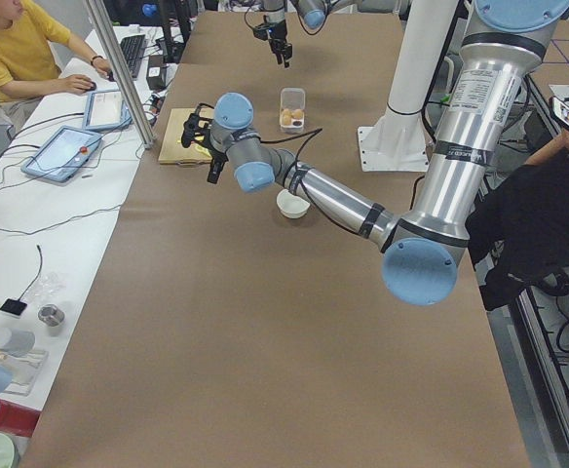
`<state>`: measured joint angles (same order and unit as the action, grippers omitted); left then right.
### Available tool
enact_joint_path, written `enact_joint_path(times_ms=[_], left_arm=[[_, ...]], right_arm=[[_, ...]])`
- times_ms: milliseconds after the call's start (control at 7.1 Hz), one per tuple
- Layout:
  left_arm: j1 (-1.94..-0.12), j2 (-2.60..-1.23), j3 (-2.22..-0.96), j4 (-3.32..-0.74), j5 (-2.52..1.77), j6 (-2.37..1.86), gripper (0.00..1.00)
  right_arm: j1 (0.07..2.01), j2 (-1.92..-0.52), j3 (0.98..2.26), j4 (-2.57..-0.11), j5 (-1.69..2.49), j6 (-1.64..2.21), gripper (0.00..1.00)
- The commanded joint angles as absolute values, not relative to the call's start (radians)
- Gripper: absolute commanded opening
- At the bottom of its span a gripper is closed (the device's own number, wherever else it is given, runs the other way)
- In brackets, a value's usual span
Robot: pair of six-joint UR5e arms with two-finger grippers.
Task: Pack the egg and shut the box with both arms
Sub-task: 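Withdraw the left gripper from the carton while the right arm moves in, then push the open clear lid down over the eggs with the right gripper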
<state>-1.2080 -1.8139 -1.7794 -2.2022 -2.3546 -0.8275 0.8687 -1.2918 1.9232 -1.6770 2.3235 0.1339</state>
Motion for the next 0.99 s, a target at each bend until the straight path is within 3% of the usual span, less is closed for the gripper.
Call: enact_joint_path(times_ms=[0, 846], left_arm=[[-1.229, -1.784, -1.786, -2.203, -2.361, -0.773, 0.97], [-1.229, -1.783, -1.778, -2.204, -2.362, -0.772, 0.97]], right_arm=[[0.781, -1.230, 1.910, -1.707, 2.313, 0.135, 0.58], [0.698, -1.089, 1.842, -1.752, 2.313, 0.150, 0.57]])
